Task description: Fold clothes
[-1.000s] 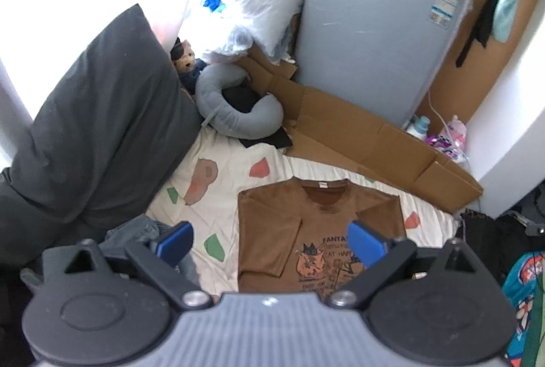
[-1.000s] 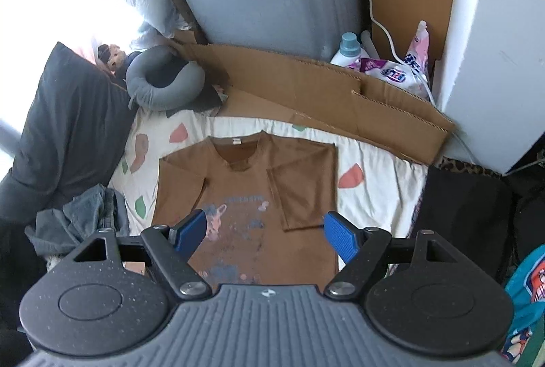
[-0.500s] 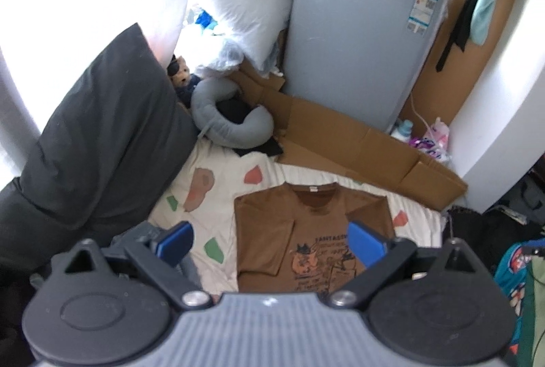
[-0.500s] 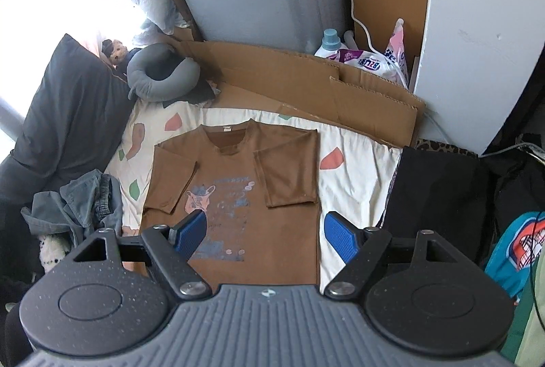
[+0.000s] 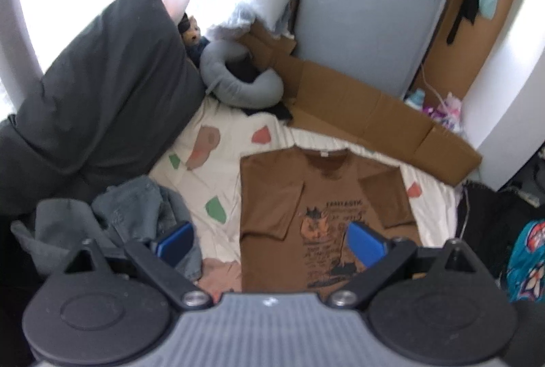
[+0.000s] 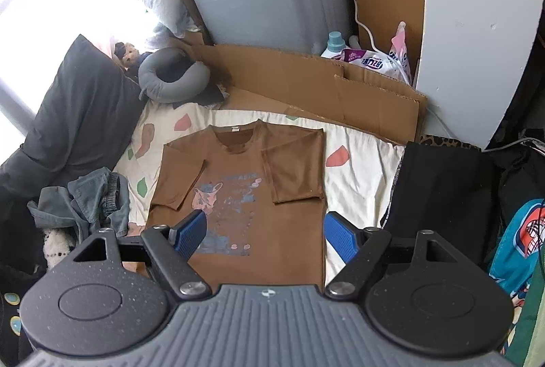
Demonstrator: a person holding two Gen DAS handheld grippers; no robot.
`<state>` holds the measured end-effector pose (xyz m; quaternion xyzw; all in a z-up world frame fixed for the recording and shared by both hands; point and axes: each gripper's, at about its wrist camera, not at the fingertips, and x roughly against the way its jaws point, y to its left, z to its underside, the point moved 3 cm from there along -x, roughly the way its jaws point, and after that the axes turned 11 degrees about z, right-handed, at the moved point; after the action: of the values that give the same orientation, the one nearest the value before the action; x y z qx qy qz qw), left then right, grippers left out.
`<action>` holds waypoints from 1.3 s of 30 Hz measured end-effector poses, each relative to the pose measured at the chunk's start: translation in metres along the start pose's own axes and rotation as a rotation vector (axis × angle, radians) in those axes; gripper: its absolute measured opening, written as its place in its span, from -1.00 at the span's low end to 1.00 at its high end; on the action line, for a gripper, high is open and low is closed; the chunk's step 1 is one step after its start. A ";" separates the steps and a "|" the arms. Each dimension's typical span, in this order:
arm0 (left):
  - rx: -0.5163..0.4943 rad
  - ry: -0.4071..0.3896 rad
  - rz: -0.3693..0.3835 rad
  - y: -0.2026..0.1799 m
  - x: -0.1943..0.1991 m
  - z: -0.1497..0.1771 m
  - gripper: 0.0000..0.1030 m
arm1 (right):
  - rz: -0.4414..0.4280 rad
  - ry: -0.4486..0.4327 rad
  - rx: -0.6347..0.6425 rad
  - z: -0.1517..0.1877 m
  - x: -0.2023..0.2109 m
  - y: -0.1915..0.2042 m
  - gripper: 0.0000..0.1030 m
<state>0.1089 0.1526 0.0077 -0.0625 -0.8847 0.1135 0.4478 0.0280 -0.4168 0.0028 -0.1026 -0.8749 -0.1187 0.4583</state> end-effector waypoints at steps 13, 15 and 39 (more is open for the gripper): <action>0.099 0.051 -0.032 0.040 -0.062 0.084 0.88 | 0.036 0.060 -0.054 0.073 -0.054 -0.009 0.58; 0.126 0.071 -0.037 0.049 -0.068 0.097 0.88 | 0.036 0.074 -0.066 0.082 -0.062 -0.011 0.58; 0.232 0.201 -0.031 0.092 -0.142 0.210 0.86 | 0.045 0.184 -0.140 0.168 -0.143 -0.030 0.58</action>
<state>0.0241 0.1812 -0.2467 -0.0074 -0.8171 0.2012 0.5402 -0.0307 -0.4045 -0.2115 -0.1425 -0.8162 -0.1781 0.5308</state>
